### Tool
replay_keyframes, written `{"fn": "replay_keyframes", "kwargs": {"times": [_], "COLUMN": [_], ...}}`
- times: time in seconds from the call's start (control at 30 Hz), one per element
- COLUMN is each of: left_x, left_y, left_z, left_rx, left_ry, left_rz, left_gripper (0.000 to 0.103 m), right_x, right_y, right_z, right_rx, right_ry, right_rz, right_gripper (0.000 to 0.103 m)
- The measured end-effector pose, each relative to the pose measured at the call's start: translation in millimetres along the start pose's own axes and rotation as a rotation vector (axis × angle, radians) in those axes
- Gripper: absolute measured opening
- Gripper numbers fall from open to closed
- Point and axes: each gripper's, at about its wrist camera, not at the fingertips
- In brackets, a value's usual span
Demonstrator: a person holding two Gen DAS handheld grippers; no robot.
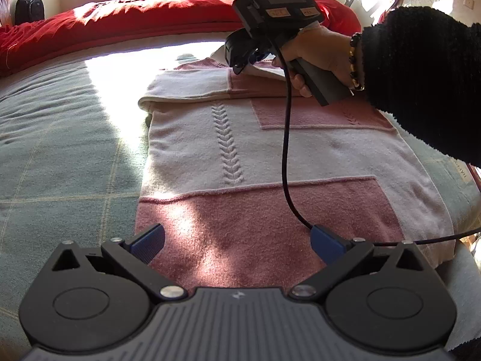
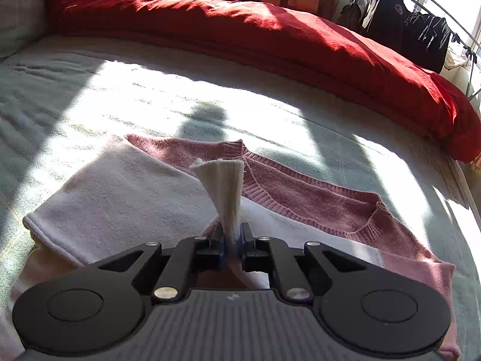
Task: Fold clothes
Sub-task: 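Carry the sleeve across the sweater body toward the collar with the right gripper, then lay the cuff on the folded sleeve and open the right gripper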
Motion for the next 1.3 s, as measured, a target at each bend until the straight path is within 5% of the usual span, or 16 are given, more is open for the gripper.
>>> {"fn": "replay_keyframes", "kwargs": {"times": [0.43,0.73,1.1,1.3], "left_x": [13,17,18,36], "left_y": [-1,-19,-78,-137], "left_z": [7,14,-4,-75], "left_rx": [-0.033,-0.073,-0.129,-0.118], "left_ry": [-0.003,0.021,0.194,0.252], "left_rz": [0.047,0.086,0.233,0.476], "left_gripper": [0.102,0.102,0.099,0.074], "right_x": [2,-68,-157,-158], "right_y": [-23,-30,62,118], "right_z": [25,77,106,121], "right_rx": [0.020,-0.025,0.025,-0.008], "right_ry": [-0.254,-0.216,-0.100,-0.153], "right_rz": [-0.131,-0.166,-0.302,-0.395], "right_gripper": [0.048,0.061,0.063,0.066]}}
Point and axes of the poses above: each gripper's, at about its wrist camera, not at the fingertips, and z roughly against the way its jaws point, x to its left, y to its underside, and after that the axes turned 8 degrees about -x, right-handed
